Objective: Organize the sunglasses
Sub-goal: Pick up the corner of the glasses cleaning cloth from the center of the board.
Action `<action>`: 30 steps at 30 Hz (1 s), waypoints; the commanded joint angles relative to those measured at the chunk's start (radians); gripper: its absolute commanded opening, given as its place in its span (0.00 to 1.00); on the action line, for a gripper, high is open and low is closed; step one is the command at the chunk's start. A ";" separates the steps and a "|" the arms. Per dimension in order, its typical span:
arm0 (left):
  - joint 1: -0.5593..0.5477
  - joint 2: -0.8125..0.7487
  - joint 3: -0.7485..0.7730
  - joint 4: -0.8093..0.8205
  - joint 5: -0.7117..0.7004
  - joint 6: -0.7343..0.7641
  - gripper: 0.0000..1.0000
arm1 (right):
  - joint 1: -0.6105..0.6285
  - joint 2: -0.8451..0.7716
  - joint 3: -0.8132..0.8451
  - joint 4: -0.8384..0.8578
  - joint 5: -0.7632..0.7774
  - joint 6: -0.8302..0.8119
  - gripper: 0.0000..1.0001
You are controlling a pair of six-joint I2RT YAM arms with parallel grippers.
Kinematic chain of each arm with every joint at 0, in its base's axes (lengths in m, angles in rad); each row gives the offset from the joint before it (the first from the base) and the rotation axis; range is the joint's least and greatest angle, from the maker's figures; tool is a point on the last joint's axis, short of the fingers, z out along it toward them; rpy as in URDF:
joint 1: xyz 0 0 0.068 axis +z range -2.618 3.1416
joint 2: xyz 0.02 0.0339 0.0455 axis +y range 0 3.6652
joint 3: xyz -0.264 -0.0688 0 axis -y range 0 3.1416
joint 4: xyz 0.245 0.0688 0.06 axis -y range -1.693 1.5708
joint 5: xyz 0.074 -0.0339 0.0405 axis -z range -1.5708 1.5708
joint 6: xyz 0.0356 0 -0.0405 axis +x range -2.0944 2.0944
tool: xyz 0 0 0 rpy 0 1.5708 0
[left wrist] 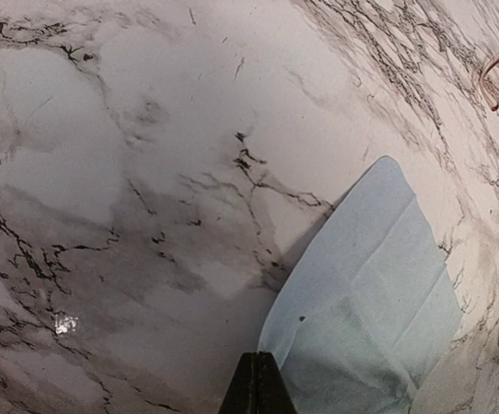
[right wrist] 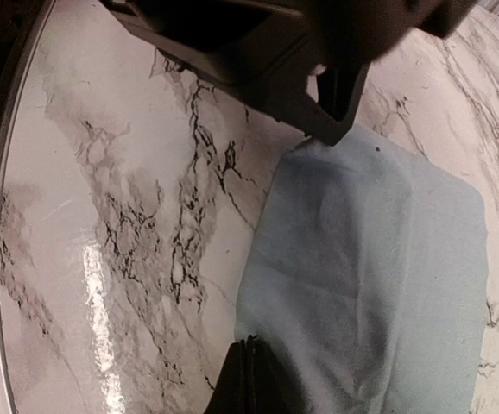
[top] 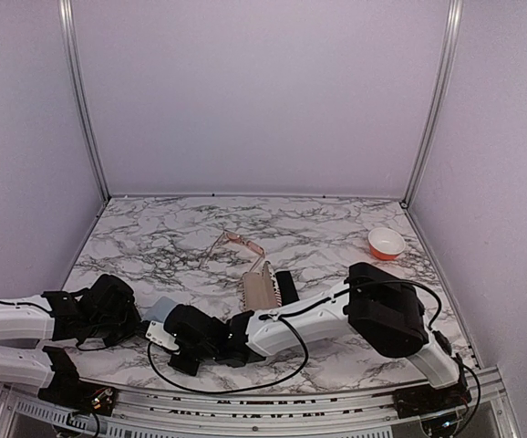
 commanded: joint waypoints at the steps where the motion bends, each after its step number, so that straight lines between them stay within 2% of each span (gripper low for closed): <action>1: 0.000 -0.020 -0.016 0.002 0.003 0.005 0.00 | -0.023 0.032 -0.024 -0.078 0.010 0.030 0.00; 9: 0.000 -0.032 -0.014 0.002 0.046 0.015 0.00 | -0.025 -0.022 -0.080 -0.068 -0.063 0.001 0.00; 16: -0.003 -0.092 -0.047 -0.001 0.137 -0.046 0.00 | -0.020 -0.116 -0.167 -0.058 -0.128 -0.001 0.00; 24: -0.018 -0.156 -0.024 -0.078 0.142 -0.093 0.00 | -0.017 -0.189 -0.241 -0.028 -0.103 0.032 0.00; 30: -0.017 -0.123 0.046 -0.112 0.104 -0.069 0.00 | -0.025 -0.210 -0.236 -0.034 -0.052 0.054 0.00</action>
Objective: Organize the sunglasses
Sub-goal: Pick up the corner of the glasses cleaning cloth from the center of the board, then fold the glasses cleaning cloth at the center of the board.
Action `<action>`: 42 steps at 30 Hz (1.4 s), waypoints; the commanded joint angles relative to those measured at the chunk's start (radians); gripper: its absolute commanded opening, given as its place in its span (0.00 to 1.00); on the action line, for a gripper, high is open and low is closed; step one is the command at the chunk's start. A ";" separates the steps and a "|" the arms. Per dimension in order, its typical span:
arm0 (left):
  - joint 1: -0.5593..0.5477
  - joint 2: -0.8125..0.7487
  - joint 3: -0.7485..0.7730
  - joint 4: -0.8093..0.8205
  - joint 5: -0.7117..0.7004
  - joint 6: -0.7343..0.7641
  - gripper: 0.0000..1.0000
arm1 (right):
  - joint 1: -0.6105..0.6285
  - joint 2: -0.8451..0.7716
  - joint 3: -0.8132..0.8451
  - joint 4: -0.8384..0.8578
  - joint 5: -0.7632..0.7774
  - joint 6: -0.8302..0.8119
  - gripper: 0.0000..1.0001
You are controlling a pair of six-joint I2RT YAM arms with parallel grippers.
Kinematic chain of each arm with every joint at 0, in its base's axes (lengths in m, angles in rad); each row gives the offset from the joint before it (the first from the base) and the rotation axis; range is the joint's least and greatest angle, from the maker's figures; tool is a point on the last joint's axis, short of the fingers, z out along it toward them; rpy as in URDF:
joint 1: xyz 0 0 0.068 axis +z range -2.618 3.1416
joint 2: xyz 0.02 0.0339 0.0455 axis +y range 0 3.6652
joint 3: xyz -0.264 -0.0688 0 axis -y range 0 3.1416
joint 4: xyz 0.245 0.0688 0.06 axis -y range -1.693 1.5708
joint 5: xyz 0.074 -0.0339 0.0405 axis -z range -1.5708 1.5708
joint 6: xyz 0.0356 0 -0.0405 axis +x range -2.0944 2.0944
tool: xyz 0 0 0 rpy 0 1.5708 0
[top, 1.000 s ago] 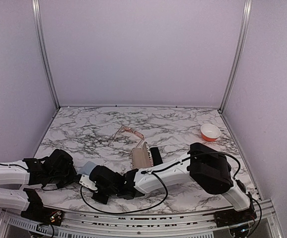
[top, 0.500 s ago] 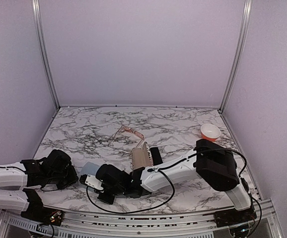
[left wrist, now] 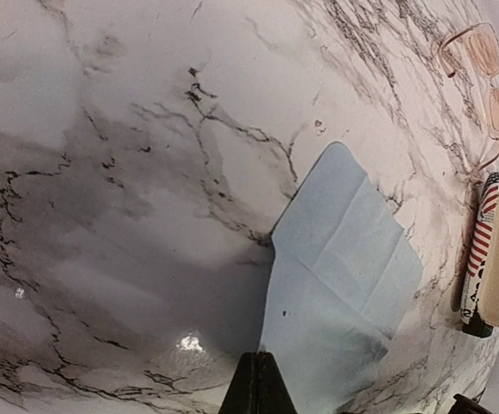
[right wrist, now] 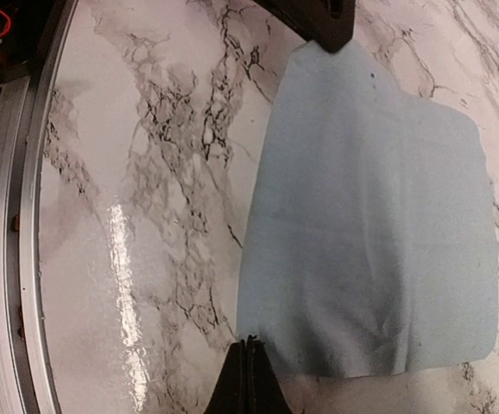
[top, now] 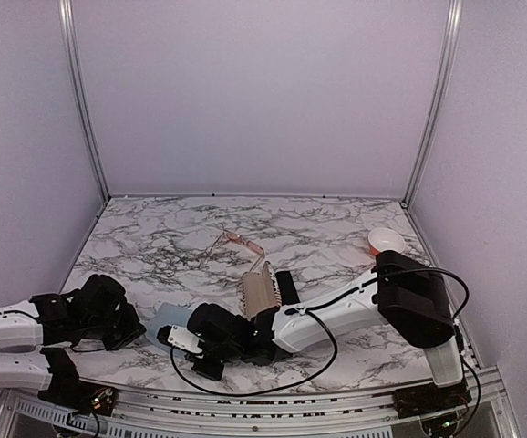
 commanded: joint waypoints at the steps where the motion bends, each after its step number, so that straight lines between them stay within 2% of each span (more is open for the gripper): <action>1: -0.003 0.027 0.067 -0.057 -0.028 0.007 0.00 | -0.011 -0.052 -0.007 -0.024 0.043 0.036 0.00; 11: -0.002 0.064 0.088 -0.059 -0.026 0.011 0.00 | -0.032 -0.113 -0.039 -0.005 -0.003 0.053 0.00; 13: -0.002 0.064 0.077 -0.056 -0.021 0.003 0.00 | -0.032 -0.117 -0.058 0.011 -0.030 0.035 0.21; 14: -0.002 0.064 0.068 -0.056 -0.019 0.001 0.00 | -0.032 -0.115 -0.063 0.014 -0.041 0.026 0.27; 16: -0.002 0.062 0.053 -0.058 -0.019 -0.004 0.00 | -0.030 -0.099 -0.054 0.012 -0.069 0.005 0.33; 21: -0.002 0.052 0.034 -0.053 -0.014 -0.017 0.00 | -0.029 -0.041 0.000 -0.017 -0.107 -0.032 0.41; 26: -0.002 0.041 0.004 -0.045 -0.015 -0.026 0.00 | -0.030 -0.001 0.030 -0.023 -0.108 -0.046 0.41; 34: -0.002 0.041 -0.012 -0.033 -0.014 -0.025 0.00 | -0.030 0.035 0.056 -0.039 -0.106 -0.058 0.34; 42: -0.003 0.042 -0.013 -0.028 -0.015 -0.022 0.00 | -0.030 0.062 0.057 -0.078 -0.102 -0.072 0.22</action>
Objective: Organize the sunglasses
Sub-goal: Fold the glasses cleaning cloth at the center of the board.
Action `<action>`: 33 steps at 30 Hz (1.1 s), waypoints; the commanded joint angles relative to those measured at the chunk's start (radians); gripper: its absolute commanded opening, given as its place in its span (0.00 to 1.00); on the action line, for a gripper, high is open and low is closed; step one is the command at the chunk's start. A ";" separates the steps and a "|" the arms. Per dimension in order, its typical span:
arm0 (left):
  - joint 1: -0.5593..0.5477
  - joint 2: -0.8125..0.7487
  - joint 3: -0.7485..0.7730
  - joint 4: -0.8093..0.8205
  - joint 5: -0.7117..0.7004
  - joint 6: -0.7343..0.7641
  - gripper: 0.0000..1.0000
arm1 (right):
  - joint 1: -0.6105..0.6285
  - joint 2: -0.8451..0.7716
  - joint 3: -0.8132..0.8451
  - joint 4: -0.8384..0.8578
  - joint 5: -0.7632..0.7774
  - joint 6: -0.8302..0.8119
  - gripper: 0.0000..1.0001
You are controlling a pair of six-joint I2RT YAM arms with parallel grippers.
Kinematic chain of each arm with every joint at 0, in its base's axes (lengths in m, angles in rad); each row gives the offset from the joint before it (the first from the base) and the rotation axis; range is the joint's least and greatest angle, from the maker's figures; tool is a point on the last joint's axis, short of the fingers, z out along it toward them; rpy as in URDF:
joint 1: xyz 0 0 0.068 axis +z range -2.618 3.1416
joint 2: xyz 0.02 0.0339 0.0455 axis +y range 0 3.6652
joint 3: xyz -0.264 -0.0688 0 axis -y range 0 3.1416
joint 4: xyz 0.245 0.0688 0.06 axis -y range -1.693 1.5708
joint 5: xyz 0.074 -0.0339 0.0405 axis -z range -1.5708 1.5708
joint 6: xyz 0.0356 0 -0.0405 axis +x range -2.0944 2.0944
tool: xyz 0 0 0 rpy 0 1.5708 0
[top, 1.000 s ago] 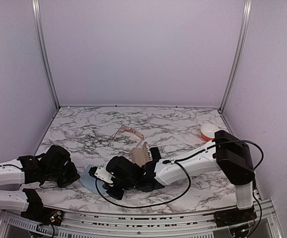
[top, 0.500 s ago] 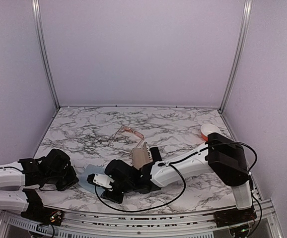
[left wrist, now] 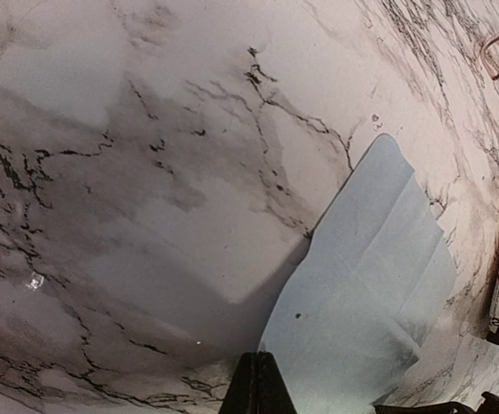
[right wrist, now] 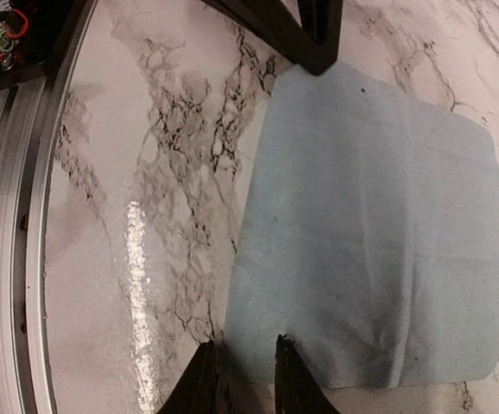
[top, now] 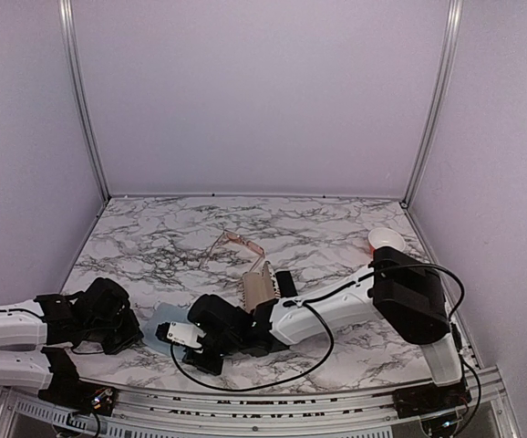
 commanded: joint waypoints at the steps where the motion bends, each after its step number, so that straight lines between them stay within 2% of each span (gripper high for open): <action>1: -0.003 -0.009 -0.012 -0.006 -0.003 0.000 0.00 | 0.001 0.045 0.019 -0.060 0.005 -0.014 0.21; 21: -0.002 -0.001 -0.015 -0.002 -0.007 0.002 0.00 | -0.047 0.104 0.028 -0.086 -0.013 0.021 0.07; 24: -0.002 0.000 -0.015 -0.001 -0.006 0.002 0.00 | -0.048 0.098 0.027 -0.085 -0.032 0.017 0.00; 33: -0.002 0.003 0.019 -0.005 0.024 0.012 0.00 | -0.037 0.035 -0.002 -0.082 -0.048 0.015 0.00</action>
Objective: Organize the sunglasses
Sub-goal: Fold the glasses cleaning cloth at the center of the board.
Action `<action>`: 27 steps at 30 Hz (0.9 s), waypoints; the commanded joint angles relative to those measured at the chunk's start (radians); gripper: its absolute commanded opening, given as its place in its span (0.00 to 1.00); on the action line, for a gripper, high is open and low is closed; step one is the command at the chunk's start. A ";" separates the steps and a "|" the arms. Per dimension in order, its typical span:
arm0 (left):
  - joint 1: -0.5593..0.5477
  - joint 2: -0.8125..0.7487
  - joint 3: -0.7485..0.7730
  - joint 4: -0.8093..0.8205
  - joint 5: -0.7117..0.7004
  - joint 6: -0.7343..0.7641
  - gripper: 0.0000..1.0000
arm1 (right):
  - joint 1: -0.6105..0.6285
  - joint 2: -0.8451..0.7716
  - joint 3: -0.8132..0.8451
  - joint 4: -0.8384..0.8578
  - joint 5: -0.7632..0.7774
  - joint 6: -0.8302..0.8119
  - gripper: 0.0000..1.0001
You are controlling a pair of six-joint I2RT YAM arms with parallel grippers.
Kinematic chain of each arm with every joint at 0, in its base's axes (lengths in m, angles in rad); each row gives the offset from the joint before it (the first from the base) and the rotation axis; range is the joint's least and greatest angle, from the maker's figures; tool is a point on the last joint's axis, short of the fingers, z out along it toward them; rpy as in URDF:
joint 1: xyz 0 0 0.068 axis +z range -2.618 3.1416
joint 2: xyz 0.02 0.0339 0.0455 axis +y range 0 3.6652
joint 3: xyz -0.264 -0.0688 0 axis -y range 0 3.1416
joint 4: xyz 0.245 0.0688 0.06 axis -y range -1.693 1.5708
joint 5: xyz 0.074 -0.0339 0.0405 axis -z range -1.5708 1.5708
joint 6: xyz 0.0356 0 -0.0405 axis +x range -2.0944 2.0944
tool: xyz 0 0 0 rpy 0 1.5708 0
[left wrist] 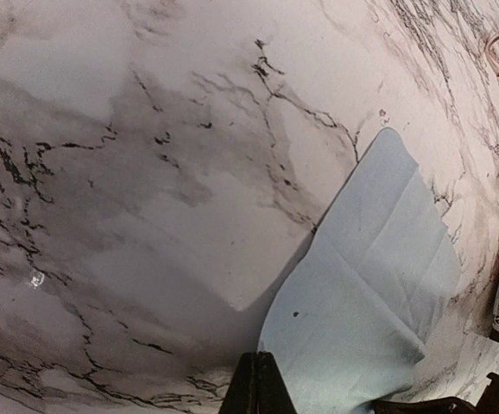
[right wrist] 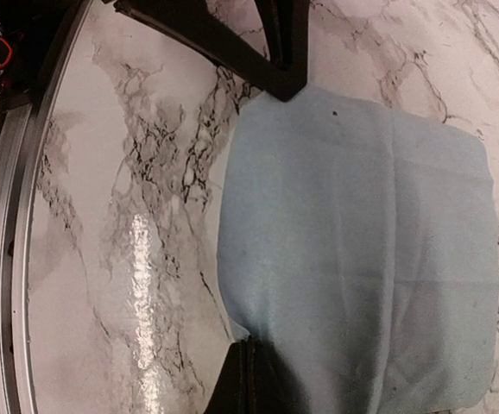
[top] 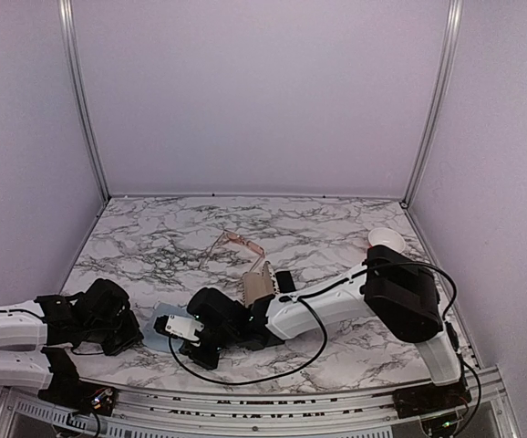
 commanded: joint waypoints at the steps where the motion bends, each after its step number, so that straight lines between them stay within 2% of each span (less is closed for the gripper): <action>1: -0.002 0.005 0.034 -0.009 0.019 0.015 0.00 | 0.002 -0.020 -0.054 -0.100 0.006 0.014 0.00; 12: -0.002 0.037 0.156 -0.100 0.019 0.021 0.00 | -0.002 -0.105 -0.074 -0.082 0.033 0.071 0.00; 27: -0.002 0.109 0.194 -0.112 0.025 0.010 0.00 | -0.043 -0.158 -0.076 -0.080 0.071 0.108 0.00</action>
